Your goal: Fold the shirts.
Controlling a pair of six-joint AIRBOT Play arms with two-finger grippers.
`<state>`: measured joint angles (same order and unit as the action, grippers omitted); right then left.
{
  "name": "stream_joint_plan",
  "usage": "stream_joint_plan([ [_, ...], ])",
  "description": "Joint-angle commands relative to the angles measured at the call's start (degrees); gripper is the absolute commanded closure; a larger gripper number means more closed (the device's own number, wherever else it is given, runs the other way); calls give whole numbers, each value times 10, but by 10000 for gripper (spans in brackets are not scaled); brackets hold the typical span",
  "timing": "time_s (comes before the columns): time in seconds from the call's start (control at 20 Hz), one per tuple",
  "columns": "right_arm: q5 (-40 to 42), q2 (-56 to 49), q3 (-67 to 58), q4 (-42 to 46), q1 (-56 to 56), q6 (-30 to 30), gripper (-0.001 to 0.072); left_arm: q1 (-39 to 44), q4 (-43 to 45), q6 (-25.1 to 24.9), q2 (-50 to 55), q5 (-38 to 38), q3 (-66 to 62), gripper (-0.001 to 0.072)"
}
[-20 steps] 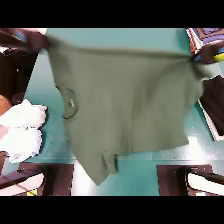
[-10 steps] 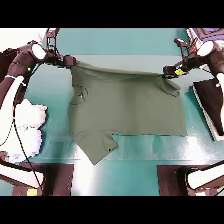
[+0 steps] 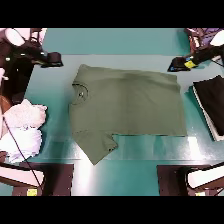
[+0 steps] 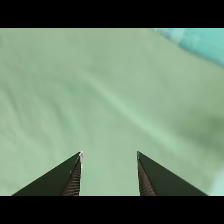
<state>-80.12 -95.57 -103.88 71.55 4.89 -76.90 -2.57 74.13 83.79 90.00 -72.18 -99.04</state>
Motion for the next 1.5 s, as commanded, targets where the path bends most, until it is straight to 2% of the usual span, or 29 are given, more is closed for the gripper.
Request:
stream_joint_plan([
  [0.0, -15, 84, 93, -13, -29, 16, 315, -16, -2, -2, -89, -66, 99, 274],
  [0.25, -11, 196, 254, -77, -74, 35, 315, -16, -76, 5, -243, -7, 402, 274],
  [0.45, 4, 256, 337, -75, -78, 42, 315, -16, -150, 12, -321, 42, 593, 273],
  [0.7, 22, 304, 395, -75, -78, 42, 315, -16, -189, 13, -329, 99, 706, 273],
  [0.85, 22, 316, 396, -75, -78, 42, 315, -16, -216, 11, -329, 122, 727, 273],
  [1.0, 21, 317, 396, -75, -78, 42, 315, -16, -237, -12, -329, 122, 731, 275],
  [1.05, 21, 317, 396, -75, -78, 42, 315, -16, -241, -14, -329, 122, 731, 303],
  [1.15, 19, 317, 396, -75, -78, 42, 315, -16, -247, -19, -329, 121, 731, 524],
  [1.2, 17, 317, 396, -74, -78, 42, 315, -16, -256, -31, -329, 119, 731, 592],
  [1.3, 7, 317, 396, -58, -79, 42, 315, -16, -266, -37, -329, 115, 731, 598],
  [1.35, -3, 317, 396, -42, -79, 42, 315, -16, -266, -45, -329, 115, 729, 685],
  [1.45, -28, 317, 399, -25, -90, 41, 315, -16, -266, -48, -329, 105, 715, 685],
])
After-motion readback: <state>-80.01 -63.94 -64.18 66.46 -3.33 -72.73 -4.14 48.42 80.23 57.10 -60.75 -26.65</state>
